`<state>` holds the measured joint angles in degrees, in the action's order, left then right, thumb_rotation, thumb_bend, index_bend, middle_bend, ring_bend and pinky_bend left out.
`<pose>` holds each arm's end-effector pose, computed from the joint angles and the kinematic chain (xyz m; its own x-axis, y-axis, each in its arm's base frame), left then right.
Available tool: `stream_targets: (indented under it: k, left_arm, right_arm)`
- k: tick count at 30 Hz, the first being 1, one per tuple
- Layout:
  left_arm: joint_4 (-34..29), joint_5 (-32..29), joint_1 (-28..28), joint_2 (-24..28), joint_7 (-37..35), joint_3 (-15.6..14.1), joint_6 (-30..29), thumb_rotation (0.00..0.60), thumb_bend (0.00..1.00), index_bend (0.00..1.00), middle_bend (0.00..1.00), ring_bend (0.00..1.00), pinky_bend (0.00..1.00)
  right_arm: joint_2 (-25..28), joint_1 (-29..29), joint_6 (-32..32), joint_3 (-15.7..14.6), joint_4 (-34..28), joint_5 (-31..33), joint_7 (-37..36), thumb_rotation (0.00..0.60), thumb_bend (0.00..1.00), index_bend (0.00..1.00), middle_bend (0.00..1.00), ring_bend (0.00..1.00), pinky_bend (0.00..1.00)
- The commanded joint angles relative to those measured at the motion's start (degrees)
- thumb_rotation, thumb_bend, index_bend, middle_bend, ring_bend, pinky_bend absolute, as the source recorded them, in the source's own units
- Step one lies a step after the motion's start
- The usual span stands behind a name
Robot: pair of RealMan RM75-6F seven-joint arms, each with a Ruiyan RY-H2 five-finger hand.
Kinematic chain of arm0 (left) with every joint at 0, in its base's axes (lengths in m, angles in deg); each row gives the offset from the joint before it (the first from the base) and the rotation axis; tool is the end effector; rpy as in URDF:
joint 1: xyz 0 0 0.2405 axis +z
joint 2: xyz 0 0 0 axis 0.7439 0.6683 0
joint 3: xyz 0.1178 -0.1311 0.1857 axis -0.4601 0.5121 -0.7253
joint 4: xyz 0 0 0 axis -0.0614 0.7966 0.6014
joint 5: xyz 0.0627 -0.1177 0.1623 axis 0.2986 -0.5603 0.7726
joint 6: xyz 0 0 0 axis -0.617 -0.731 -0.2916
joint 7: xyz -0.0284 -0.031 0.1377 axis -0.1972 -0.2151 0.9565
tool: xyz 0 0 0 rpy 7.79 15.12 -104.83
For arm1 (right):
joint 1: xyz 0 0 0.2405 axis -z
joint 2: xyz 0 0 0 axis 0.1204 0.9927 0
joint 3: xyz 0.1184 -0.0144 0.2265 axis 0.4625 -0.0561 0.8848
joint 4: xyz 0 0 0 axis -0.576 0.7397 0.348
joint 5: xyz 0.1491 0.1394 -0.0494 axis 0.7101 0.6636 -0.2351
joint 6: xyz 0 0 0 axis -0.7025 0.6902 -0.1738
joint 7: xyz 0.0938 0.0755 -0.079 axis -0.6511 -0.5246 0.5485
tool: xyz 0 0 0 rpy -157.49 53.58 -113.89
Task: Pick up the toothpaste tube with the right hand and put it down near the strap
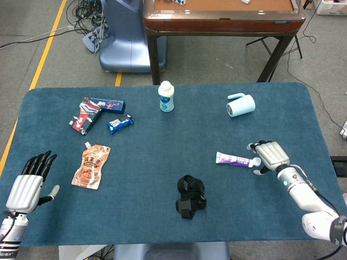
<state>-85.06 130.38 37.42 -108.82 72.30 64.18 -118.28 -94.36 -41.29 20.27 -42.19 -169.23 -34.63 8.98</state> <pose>-0.2809 0.2107 0.1402 0.4438 0.0155 0.8960 0.8904 -0.1203 -0.4389 -0.2806 -0.3351 0.0922 0.6014 -0.4327 0.6717 -0.7925 -0.2164 0.5702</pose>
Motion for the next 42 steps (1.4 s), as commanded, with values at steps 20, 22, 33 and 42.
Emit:
stream_targets:
  k: [20, 22, 33, 42]
  left_arm:
    - [-0.23, 0.05, 0.02, 0.08, -0.01, -0.70, 0.34, 0.600, 0.29, 0.00, 0.00, 0.00, 0.04]
    - [-0.19, 0.22, 0.01, 0.10, -0.17, -0.72, 0.26, 0.600, 0.29, 0.00, 0.00, 0.00, 0.04]
    - [-0.05, 0.75, 0.32, 0.42, -1.05, -0.91, -0.46, 0.600, 0.29, 0.00, 0.00, 0.00, 0.04]
    - [-0.21, 0.57, 1.32, 1.15, -1.53, -1.01, -1.79, 0.600, 0.29, 0.00, 0.00, 0.00, 0.04]
  right_arm:
    - [-0.86, 4.73, 6.71, -5.19, -3.12, -6.52, -6.65, 0.600, 0.14, 0.25, 0.35, 0.21, 0.25]
    - [-0.31, 6.00, 8.71, -5.95, -4.87, -8.05, -7.26, 0.600, 0.14, 0.25, 0.35, 0.21, 0.25]
    - [-0.02, 8.05, 12.87, -8.63, -11.28, -15.36, -8.35, 0.600, 0.14, 0.25, 0.35, 0.21, 0.25]
    - [0.57, 6.49, 14.79, -7.02, -11.33, -18.82, -7.11, 0.600, 0.14, 0.25, 0.35, 0.21, 0.25]
